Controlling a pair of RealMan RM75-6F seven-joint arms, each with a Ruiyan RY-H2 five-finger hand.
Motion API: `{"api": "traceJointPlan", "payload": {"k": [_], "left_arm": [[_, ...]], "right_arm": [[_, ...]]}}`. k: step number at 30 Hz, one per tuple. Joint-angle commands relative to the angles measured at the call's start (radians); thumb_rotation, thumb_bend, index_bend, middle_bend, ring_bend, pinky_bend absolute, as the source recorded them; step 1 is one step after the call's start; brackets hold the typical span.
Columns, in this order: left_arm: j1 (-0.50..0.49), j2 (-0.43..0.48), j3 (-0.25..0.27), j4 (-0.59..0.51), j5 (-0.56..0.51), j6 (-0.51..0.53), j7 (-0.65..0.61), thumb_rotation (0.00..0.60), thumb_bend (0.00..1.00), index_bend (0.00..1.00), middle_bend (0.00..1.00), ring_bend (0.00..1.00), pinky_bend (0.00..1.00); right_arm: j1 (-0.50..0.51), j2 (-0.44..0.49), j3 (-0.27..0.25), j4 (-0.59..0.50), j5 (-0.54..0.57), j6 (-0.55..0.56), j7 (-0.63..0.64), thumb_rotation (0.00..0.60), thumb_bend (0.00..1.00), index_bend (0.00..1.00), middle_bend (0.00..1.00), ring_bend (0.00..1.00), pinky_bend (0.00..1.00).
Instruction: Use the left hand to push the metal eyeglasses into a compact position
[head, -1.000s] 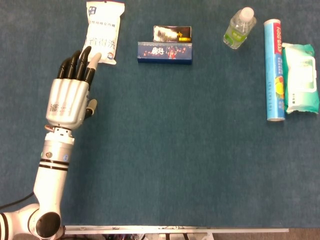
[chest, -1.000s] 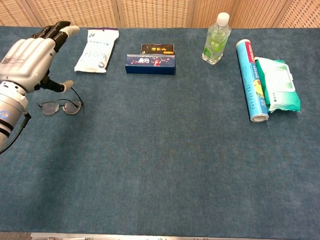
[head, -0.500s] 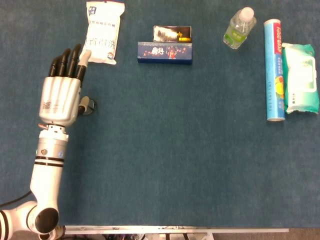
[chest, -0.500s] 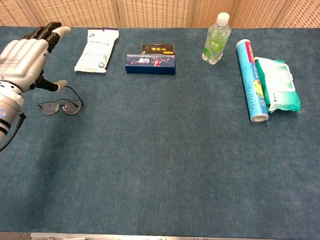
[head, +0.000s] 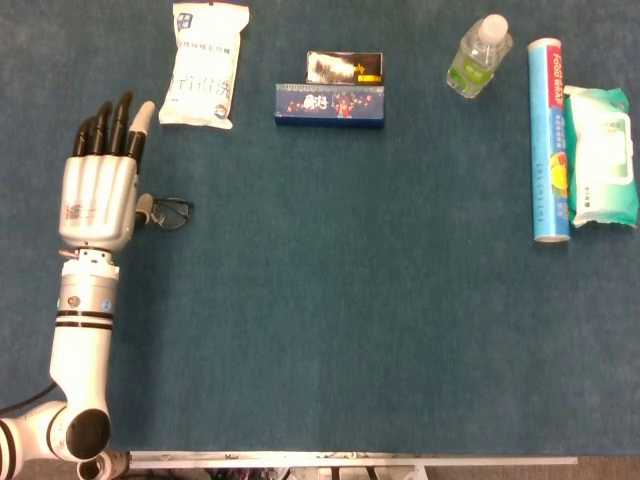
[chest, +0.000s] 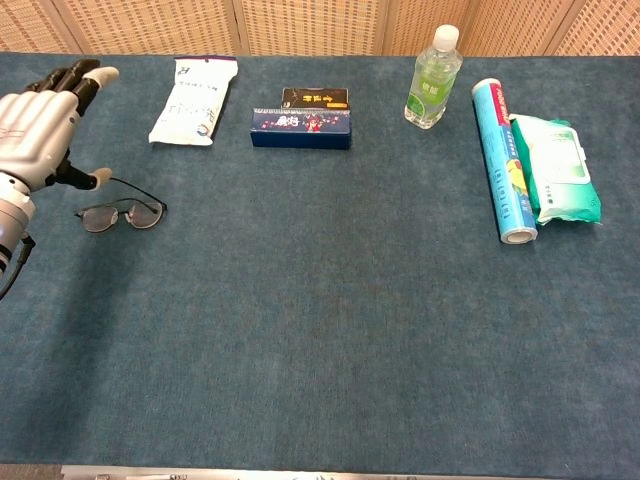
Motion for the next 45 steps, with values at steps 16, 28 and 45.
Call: {"api": "traceJointPlan", "payload": {"k": [16, 28, 45], "left_arm": [[0.011, -0.027, 0.007, 0.104, -0.055, -0.032, -0.040, 0.600, 0.22, 0.00, 0.00, 0.00, 0.11], [0.030, -0.053, 0.027, 0.159, -0.074, -0.050, -0.070, 0.600, 0.23, 0.00, 0.00, 0.00, 0.11], [0.019, -0.100, 0.020, 0.259, -0.098, -0.109, -0.103, 0.600, 0.22, 0.00, 0.00, 0.00, 0.11]], "right_arm": [[0.000, 0.000, 0.001, 0.000, 0.002, 0.001, -0.001, 0.600, 0.28, 0.43, 0.35, 0.17, 0.39], [-0.001, 0.000, 0.000, -0.001, -0.001, 0.003, -0.002, 0.600, 0.28, 0.43, 0.35, 0.17, 0.39], [-0.004, 0.002, 0.001, -0.002, -0.003, 0.009, 0.001, 0.600, 0.28, 0.43, 0.35, 0.17, 0.39]]}}
